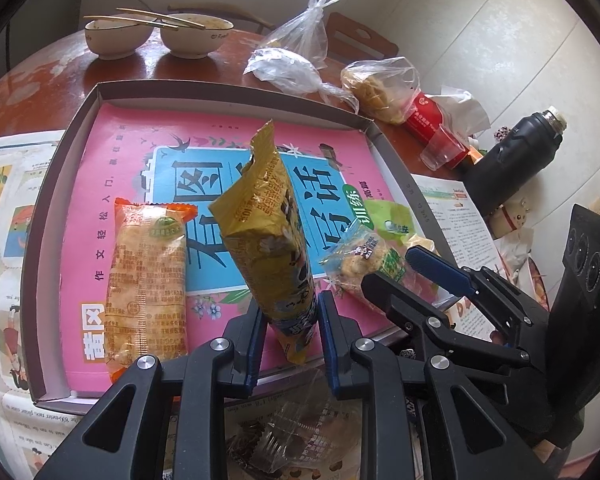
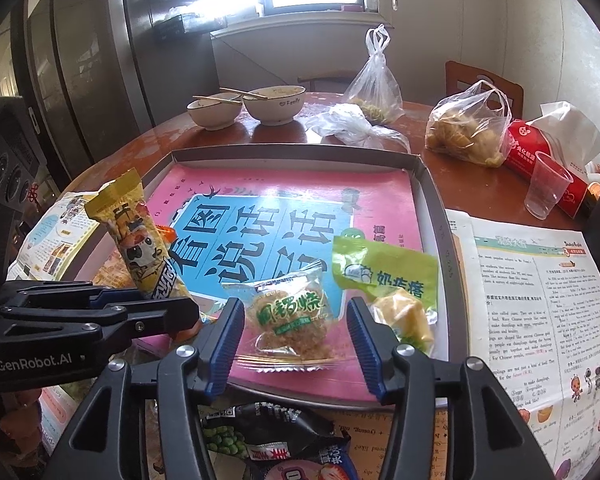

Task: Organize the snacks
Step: 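Lower the clear cracker bag into the tray and open the right tool, then lower the yellow wafer stick pack into the tray and open the left tool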

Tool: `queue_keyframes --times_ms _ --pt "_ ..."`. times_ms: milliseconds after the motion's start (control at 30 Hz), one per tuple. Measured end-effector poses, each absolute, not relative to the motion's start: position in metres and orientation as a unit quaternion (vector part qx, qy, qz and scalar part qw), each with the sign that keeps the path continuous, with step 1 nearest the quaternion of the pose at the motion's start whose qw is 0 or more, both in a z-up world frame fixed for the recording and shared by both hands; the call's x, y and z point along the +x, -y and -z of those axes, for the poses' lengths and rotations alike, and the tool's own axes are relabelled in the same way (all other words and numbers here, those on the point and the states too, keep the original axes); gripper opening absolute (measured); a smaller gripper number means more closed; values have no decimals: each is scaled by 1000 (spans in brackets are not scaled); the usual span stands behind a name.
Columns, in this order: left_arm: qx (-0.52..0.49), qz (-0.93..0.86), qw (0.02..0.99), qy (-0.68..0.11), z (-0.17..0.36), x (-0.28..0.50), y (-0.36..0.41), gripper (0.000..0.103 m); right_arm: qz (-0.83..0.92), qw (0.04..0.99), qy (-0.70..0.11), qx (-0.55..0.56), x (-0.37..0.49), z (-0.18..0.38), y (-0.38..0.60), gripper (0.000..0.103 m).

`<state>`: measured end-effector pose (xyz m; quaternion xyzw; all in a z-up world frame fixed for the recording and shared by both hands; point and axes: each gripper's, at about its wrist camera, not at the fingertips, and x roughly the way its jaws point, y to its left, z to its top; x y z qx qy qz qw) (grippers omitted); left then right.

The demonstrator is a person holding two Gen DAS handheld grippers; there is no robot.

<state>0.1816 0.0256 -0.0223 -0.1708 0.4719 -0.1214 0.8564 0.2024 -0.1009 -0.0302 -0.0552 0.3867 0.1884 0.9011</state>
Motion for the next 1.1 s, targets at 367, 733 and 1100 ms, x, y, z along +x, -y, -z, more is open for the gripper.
queue_keyframes --times_ms 367,733,1100 --pt "-175 110 857 -473 22 182 -30 33 -193 902 -383 -52 199 27 102 53" --pt "-179 101 859 -469 20 179 -35 44 -193 903 -381 -50 197 25 103 53" --pt "-189 93 867 -452 10 172 -47 52 -197 905 -375 -49 191 20 101 53"
